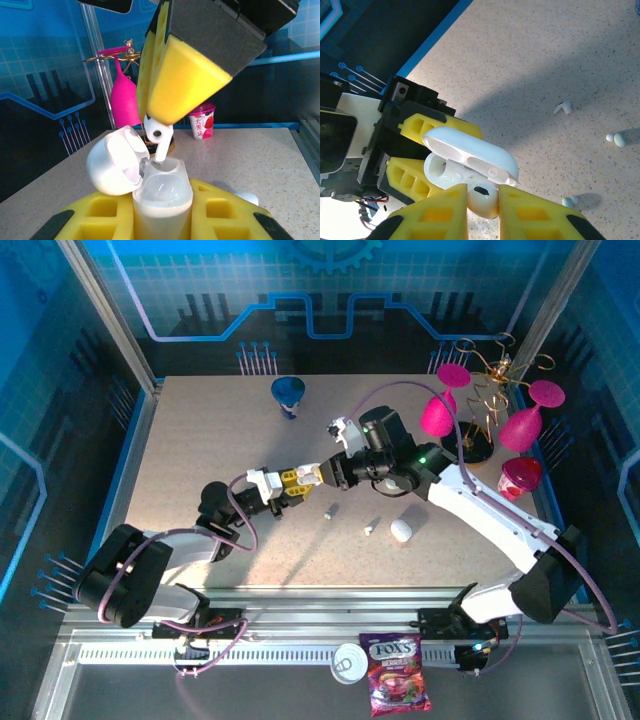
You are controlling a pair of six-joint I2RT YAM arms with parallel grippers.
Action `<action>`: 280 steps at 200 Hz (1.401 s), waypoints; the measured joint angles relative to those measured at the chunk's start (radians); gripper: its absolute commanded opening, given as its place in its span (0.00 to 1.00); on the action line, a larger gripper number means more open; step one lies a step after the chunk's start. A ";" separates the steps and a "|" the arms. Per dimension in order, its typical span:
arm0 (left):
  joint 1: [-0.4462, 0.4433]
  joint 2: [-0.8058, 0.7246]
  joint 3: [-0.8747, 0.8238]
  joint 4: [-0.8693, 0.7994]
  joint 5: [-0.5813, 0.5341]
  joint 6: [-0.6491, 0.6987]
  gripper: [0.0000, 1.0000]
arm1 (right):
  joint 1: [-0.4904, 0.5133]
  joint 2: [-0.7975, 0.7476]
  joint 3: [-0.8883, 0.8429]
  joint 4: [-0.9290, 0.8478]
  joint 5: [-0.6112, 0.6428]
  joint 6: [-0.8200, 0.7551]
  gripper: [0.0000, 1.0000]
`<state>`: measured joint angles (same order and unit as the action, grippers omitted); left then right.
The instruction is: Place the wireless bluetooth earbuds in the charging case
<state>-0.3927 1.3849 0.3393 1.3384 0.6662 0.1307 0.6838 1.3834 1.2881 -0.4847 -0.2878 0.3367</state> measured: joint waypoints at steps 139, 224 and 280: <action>0.050 -0.001 -0.049 0.020 -0.026 0.000 0.00 | -0.109 0.027 -0.227 0.004 0.206 0.072 0.18; 0.050 -0.101 -0.056 -0.050 -0.026 0.004 0.00 | -0.109 0.323 -0.257 -0.048 0.364 0.143 0.20; 0.050 -0.133 -0.056 -0.103 -0.026 0.011 0.00 | -0.109 0.336 -0.246 -0.049 0.316 0.176 0.40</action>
<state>-0.3431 1.2518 0.2829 1.2350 0.6403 0.1421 0.5747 1.7195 1.0420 -0.5339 0.0284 0.5125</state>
